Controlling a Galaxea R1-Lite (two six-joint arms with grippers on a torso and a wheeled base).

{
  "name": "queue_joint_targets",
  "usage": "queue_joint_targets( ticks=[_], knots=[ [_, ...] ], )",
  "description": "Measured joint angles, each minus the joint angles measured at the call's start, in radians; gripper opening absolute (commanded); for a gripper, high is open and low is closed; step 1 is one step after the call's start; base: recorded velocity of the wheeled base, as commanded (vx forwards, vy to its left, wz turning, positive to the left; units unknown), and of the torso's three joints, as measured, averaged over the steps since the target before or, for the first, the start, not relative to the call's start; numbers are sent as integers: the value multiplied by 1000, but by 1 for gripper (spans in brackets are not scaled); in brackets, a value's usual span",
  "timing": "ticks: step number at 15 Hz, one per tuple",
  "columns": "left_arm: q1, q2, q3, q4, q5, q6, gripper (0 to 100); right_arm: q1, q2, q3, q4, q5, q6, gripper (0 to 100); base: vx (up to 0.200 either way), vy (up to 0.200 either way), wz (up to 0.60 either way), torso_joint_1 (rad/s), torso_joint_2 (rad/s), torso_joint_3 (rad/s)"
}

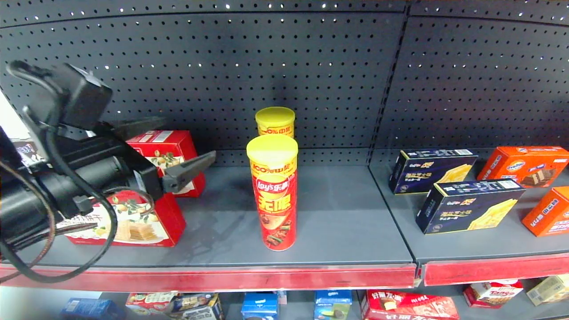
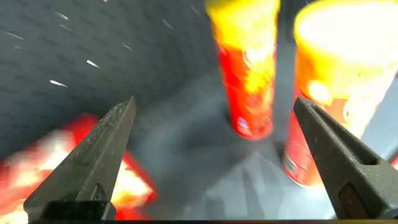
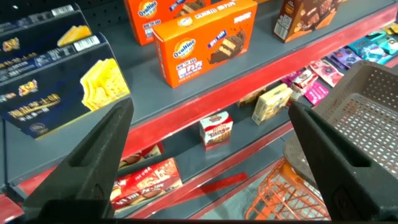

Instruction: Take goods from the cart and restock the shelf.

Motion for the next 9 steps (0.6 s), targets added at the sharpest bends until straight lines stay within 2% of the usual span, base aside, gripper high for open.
queue_joint_targets(
  ticks=[2, 5, 7, 9],
  knots=[
    [24, -85, -12, 20, 1, -1, 100, -2, -17, 21, 3, -3, -12, 100, 0, 0, 0, 0, 0, 0],
    [95, -247, -44, 125, 14, -5, 100, -6, -34, 18, 33, -3, -16, 100, 0, 0, 0, 0, 0, 0],
    [130, -353, -49, 158, 74, -50, 100, -6, -40, 0, 37, -4, -16, 100, 0, 0, 0, 0, 0, 0],
    [146, -486, -48, 250, 178, -96, 100, -7, -45, -12, 38, -5, -16, 100, 0, 0, 0, 0, 0, 0]
  ],
)
